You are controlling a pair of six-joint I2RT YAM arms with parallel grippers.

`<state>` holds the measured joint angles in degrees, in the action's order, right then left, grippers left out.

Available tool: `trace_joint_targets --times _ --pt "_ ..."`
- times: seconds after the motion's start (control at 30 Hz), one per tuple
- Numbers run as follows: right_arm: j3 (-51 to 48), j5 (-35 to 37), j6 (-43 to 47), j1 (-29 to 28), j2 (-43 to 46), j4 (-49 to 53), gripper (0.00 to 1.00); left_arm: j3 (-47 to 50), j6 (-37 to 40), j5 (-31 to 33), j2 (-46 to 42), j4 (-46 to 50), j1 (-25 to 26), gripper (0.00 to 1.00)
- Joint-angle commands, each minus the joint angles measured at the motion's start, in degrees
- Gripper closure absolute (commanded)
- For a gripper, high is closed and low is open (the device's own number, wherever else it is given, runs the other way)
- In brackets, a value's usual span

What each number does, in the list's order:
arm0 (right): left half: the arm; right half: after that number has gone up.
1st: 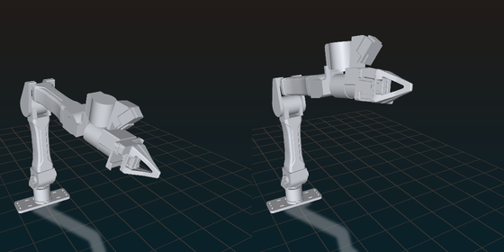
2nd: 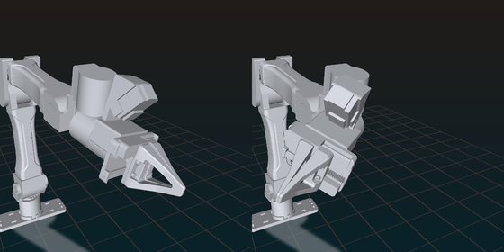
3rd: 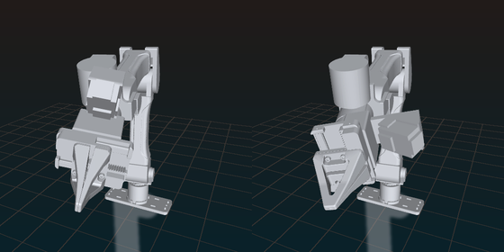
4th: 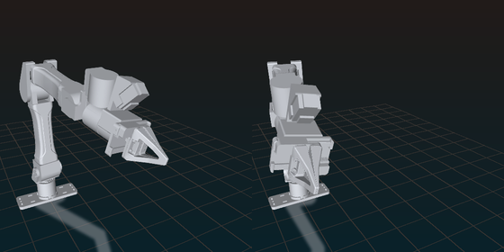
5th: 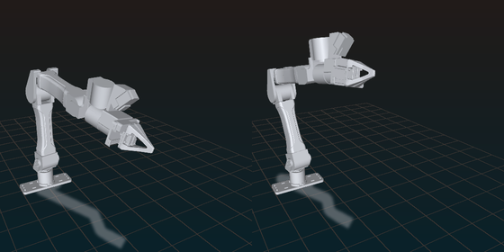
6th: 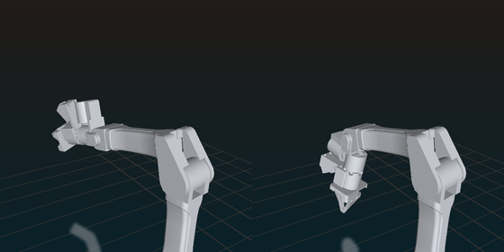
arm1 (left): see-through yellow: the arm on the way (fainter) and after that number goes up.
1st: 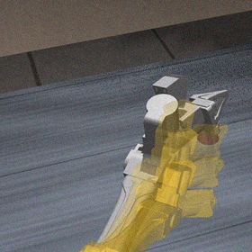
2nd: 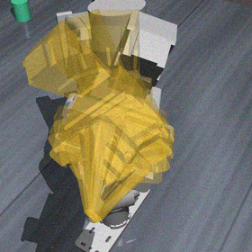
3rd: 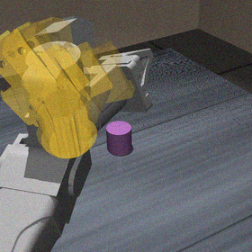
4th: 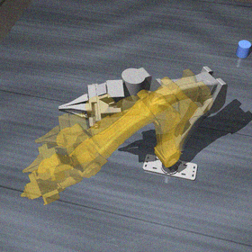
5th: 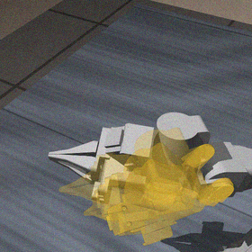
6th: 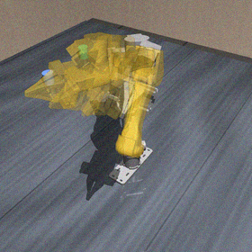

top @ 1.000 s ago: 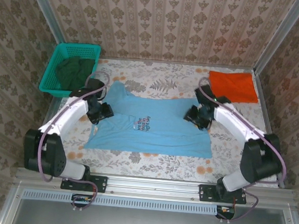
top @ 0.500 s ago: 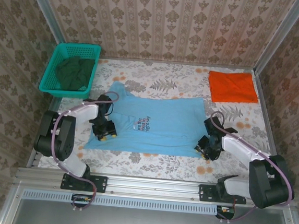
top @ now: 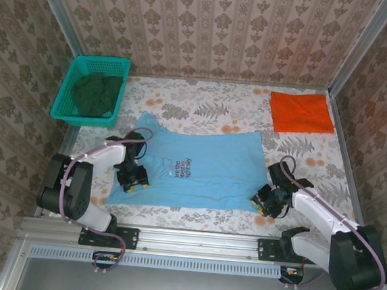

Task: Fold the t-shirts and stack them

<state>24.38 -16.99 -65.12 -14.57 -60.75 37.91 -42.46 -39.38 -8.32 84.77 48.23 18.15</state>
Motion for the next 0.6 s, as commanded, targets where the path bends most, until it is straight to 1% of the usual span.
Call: trace_joint_targets --times 0.0,0.17,0.27,0.33,0.37,0.47,0.57 --pt "-2.91 -0.09 -3.36 -0.46 3.45 11.00 0.69 1.88 -1.42 1.22 -0.38 4.93 0.90 0.56" --pt "-1.81 2.17 -5.59 -0.47 11.25 17.34 0.66 -0.24 -1.54 2.73 -2.86 7.82 1.01 0.54" --pt "-1.15 2.36 -6.16 -0.52 12.82 18.51 0.58 -4.56 -0.61 4.31 -5.24 9.96 0.55 0.48" --pt "0.36 2.36 -5.84 -0.47 13.32 17.91 0.49 -10.61 1.32 4.93 -5.32 11.82 -0.15 0.44" --pt "1.25 2.19 -5.51 -0.53 13.38 17.07 0.46 -14.00 2.37 5.16 -4.76 12.65 -0.50 0.43" --pt "5.77 3.19 -3.38 -0.46 12.86 13.48 0.40 -26.80 5.98 5.34 -0.73 14.30 -1.42 0.38" --pt "12.52 7.64 0.56 -0.54 9.85 11.01 0.36 -38.66 8.64 5.48 5.32 14.04 -2.57 0.33"
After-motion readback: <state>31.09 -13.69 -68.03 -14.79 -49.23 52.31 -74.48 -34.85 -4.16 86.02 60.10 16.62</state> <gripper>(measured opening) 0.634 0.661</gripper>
